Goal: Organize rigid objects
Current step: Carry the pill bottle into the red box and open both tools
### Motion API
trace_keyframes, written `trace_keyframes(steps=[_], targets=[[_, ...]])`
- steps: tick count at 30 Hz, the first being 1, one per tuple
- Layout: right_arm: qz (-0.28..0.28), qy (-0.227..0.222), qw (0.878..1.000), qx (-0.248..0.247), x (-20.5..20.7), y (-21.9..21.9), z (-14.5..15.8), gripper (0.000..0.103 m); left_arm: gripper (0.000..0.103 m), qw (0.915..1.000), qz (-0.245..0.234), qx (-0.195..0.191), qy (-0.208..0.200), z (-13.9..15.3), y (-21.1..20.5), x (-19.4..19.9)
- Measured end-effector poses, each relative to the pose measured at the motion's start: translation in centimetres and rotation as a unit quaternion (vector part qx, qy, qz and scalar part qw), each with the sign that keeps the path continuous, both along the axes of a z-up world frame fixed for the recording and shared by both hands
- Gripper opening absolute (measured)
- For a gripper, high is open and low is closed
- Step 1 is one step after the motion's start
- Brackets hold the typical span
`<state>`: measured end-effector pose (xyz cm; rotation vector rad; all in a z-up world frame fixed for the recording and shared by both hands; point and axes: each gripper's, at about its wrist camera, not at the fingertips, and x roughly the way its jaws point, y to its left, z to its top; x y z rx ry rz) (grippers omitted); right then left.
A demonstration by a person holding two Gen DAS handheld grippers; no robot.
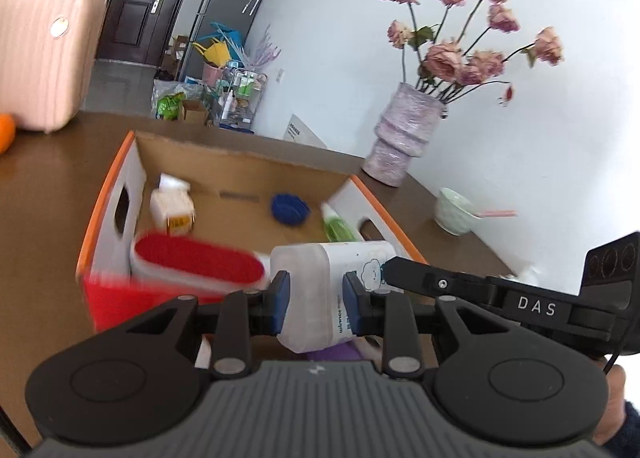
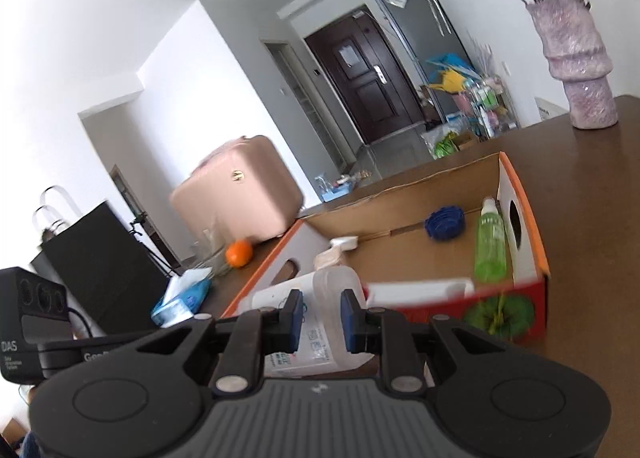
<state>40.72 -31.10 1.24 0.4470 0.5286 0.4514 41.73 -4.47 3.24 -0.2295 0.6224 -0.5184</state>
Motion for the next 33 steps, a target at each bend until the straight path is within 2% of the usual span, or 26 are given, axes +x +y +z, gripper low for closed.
trace_keyframes(steps=[5,8,10,14,15,16,17,19,21,24,26,28,30,31,33], targets=[[-0.014,0.008,1.0,-0.016,7.2,0.1,0.1,0.02,0.029,1.0,-0.007,-0.003,-0.004,0.4,-0.2,7.1],[-0.004,0.039,0.999,-0.016,12.0,0.6,-1.0,0.02,0.029,0.999,0.029,-0.006,0.034,-0.9,-0.2,12.3],[-0.008,0.055,0.998,-0.031,14.9,1.3,-1.6,0.02,0.028,0.9977,0.035,-0.001,0.058,-2.0,-0.3,15.2],[-0.02,0.064,0.996,-0.05,17.9,2.4,-2.7,0.029,0.028,0.9929,0.053,-0.009,0.106,-3.9,0.4,18.7],[-0.022,0.062,0.996,-0.053,18.0,2.6,-2.9,0.03,0.034,0.9934,0.054,-0.012,0.101,-3.9,0.6,18.6],[-0.016,0.067,0.995,-0.067,18.2,2.9,-2.9,0.035,0.041,0.9946,0.057,-0.004,0.086,-3.6,0.7,18.3],[-0.007,0.066,0.995,-0.08,18.1,3.3,-2.7,0.047,0.044,0.9955,0.061,0.014,0.071,-3.4,0.5,17.9],[-0.01,0.044,0.994,-0.103,17.4,3.9,-2.6,0.059,0.043,0.9957,0.064,0.034,0.057,-3.3,0.1,17.5],[-0.021,0.032,0.991,-0.124,17.1,4.3,-2.4,0.059,0.043,0.9948,0.07,0.039,0.064,-3.5,-0.1,17.5],[-0.018,0.038,0.993,-0.109,17.1,4.0,-2.5,0.059,0.047,0.9936,0.073,0.055,0.066,-3.2,-0.6,17.4],[-0.026,0.03,0.993,-0.113,16.7,3.8,-2.1,0.063,0.05,0.9924,0.079,0.082,0.046,-2.7,-1.1,16.8],[-0.036,0.007,0.989,-0.142,15.6,4.1,-1.2,0.065,0.056,0.991,0.085,0.101,0.022,-2.0,-1.0,15.5],[-0.052,-0.023,0.985,-0.161,13.6,3.7,-0.3,0.073,0.066,0.9893,0.093,0.112,-0.008,-1.4,-0.7,13.7],[-0.055,-0.035,0.983,-0.172,12.5,3.3,0.1,0.08,0.07,0.9876,0.101,0.118,-0.021,-1.1,-0.6,12.7],[-0.061,-0.049,0.976,-0.203,10.4,2.6,1.0,0.083,0.071,0.9834,0.117,0.134,-0.034,-0.7,0.0,10.6]])
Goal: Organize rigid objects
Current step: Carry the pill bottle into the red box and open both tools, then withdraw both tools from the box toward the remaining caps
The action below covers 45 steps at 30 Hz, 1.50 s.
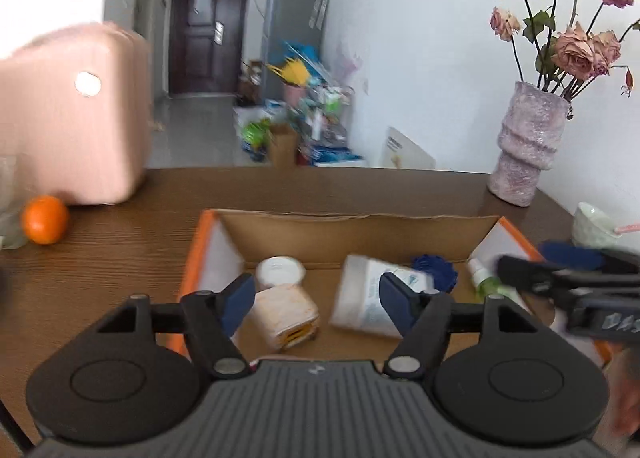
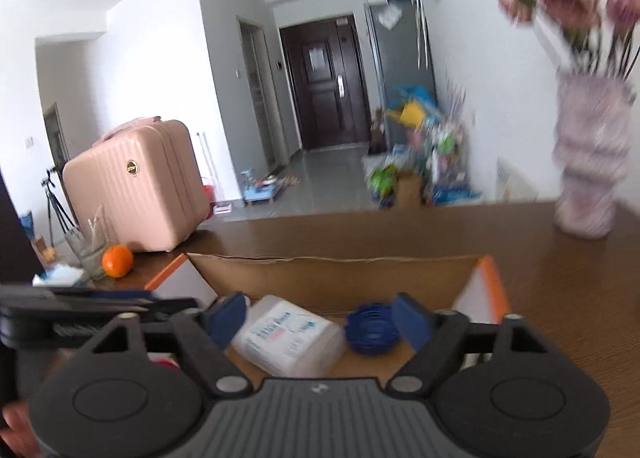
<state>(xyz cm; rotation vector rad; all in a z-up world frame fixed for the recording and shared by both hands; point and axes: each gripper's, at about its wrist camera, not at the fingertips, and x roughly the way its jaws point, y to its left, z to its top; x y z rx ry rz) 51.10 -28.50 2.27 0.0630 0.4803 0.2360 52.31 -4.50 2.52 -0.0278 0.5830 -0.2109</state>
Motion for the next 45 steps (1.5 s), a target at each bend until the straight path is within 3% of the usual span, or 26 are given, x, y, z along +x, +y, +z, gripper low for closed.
trace_keyframes(steps=[3,7,10,21,24,26,30,40,45], targets=[[-0.019,-0.019,0.998,-0.054,-3.9,-1.2,1.3,0.086,0.077,0.9997,0.009,0.016,-0.018,0.6,1.0,-3.6],[-0.042,-0.035,0.994,-0.09,-9.0,-2.5,2.0,0.088,0.084,0.9968,0.018,0.048,-0.061,1.8,1.7,-9.1],[-0.043,-0.035,0.994,-0.09,-12.4,-3.0,2.2,0.089,0.092,0.9941,0.023,0.052,-0.092,2.9,2.4,-13.0],[-0.025,-0.057,0.996,-0.069,-21.5,-1.8,3.3,0.089,0.097,0.9904,0.041,0.042,-0.126,5.6,4.9,-24.0],[-0.019,-0.061,0.996,-0.063,-24.0,-1.5,3.1,0.09,0.098,0.989,0.041,0.043,-0.136,5.3,5.1,-26.8],[-0.016,-0.066,0.996,-0.057,-25.7,-1.4,2.8,0.097,0.1,0.9875,0.04,0.047,-0.145,4.8,5.1,-28.7],[-0.009,-0.064,0.997,-0.046,-29.1,-1.3,1.5,0.097,0.1,0.9862,0.042,0.047,-0.153,3.4,4.8,-32.5],[-0.013,-0.044,0.998,-0.038,-37.2,-1.7,-1.7,0.098,0.101,0.9878,0.06,0.033,-0.14,0.6,5.4,-40.6],[-0.016,-0.028,0.999,-0.026,-39.7,-2.2,-2.9,0.099,0.102,0.9888,0.058,0.031,-0.134,0.2,5.5,-42.5]])
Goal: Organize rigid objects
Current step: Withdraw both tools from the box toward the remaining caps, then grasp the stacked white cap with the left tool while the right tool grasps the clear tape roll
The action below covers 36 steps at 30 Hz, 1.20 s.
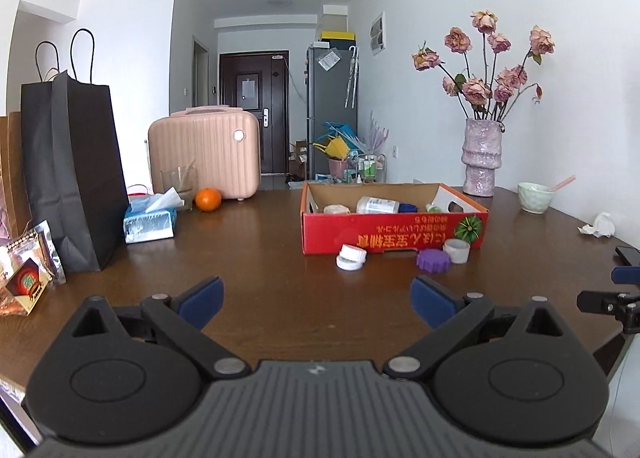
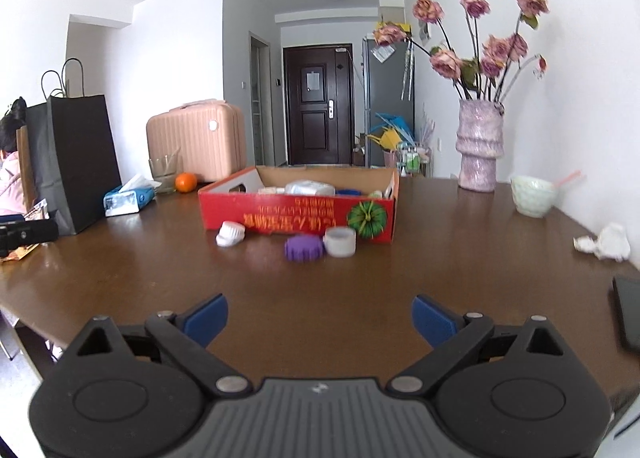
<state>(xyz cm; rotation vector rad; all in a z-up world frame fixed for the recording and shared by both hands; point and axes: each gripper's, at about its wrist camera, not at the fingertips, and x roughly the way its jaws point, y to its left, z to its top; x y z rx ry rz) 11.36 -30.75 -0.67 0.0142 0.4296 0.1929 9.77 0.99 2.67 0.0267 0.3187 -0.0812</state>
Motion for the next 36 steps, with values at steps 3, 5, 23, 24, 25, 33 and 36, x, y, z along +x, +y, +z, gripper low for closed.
trace_keyframes(steps=[3,5,23,24,25,33,36], targets=[[-0.004,0.005,1.0,-0.002,-0.3,-0.2,-0.3,0.099,0.102,1.0,-0.001,0.003,0.008,-0.3,-0.2,0.2],[-0.01,0.005,1.0,-0.002,-0.2,-0.4,-0.4,0.099,0.102,0.9999,-0.003,0.001,0.011,-0.5,-0.4,0.6],[-0.015,0.062,0.998,0.001,10.5,-0.9,-2.2,0.097,0.102,0.9955,-0.042,0.017,0.083,-3.2,-3.1,12.8],[-0.015,0.06,0.998,0.0,11.6,-0.9,-2.1,0.096,0.102,0.9951,-0.047,0.022,0.085,-3.3,-3.5,13.8],[-0.016,0.057,0.998,0.001,12.6,-0.9,-2.0,0.096,0.102,0.9946,-0.053,0.025,0.085,-3.3,-3.9,15.0],[-0.021,0.086,0.996,-0.007,22.7,-0.4,-2.5,0.077,0.087,0.9868,-0.063,0.061,0.136,-5.2,-6.0,25.6],[-0.026,0.094,0.995,0.024,25.7,-0.7,-2.9,0.061,0.077,0.9832,-0.068,0.056,0.16,-5.9,-6.3,28.8]])
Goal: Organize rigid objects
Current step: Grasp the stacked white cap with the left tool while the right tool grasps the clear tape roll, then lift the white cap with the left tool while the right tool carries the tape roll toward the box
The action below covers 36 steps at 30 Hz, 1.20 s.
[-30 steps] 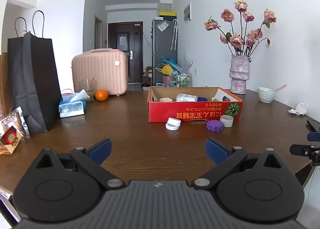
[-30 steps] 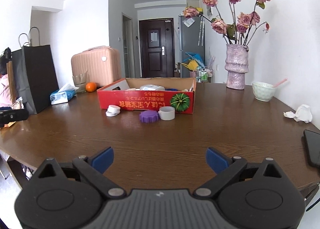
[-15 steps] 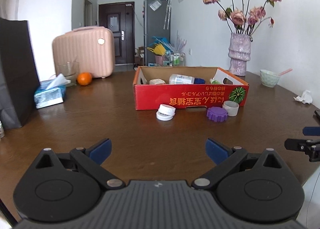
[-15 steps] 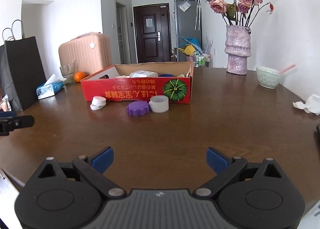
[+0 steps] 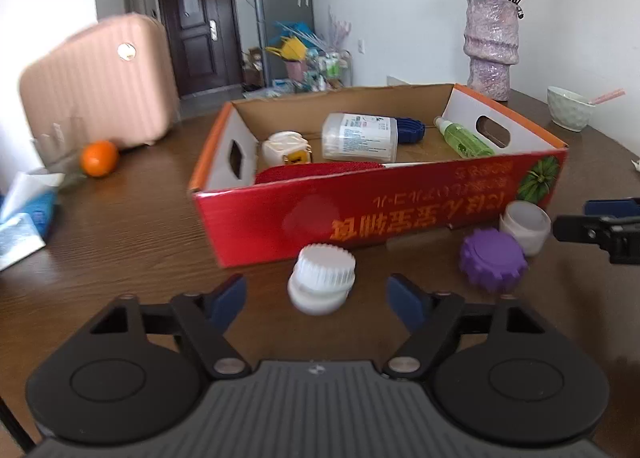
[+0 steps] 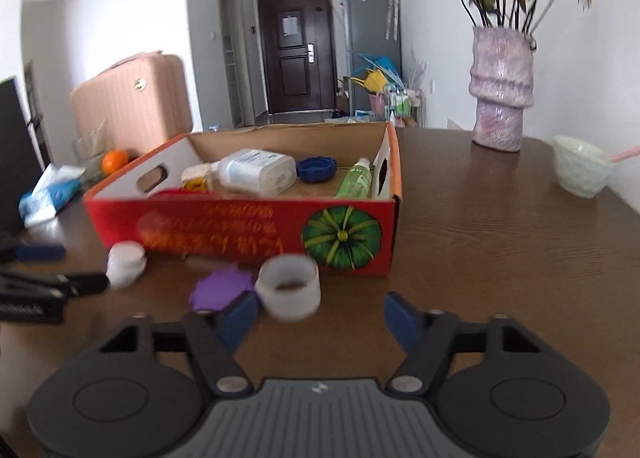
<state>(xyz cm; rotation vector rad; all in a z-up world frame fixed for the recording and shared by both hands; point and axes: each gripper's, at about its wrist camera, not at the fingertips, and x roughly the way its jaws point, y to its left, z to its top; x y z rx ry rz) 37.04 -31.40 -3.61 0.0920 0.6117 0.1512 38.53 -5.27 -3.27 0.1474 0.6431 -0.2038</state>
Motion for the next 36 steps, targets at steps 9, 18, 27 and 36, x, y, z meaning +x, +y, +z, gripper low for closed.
trace_keyframes(steps=[9,18,27,36], targets=[[-0.012,0.017,1.0,0.018,3.3,0.3,-2.4,0.009,0.041,0.9999,-0.003,-0.014,0.002,-1.6,-0.2,2.7],[-0.018,-0.005,1.0,0.013,0.8,0.3,-1.2,0.007,0.04,0.9986,0.006,-0.037,-0.037,0.7,0.4,-0.2],[-0.025,-0.022,0.999,0.03,-8.7,-0.6,1.3,0.007,0.04,0.9973,0.022,-0.05,-0.05,3.2,2.1,-10.0],[-0.006,-0.026,0.999,0.045,-17.2,0.2,1.5,0.007,0.04,0.9943,0.06,-0.085,-0.02,2.5,3.8,-18.3]])
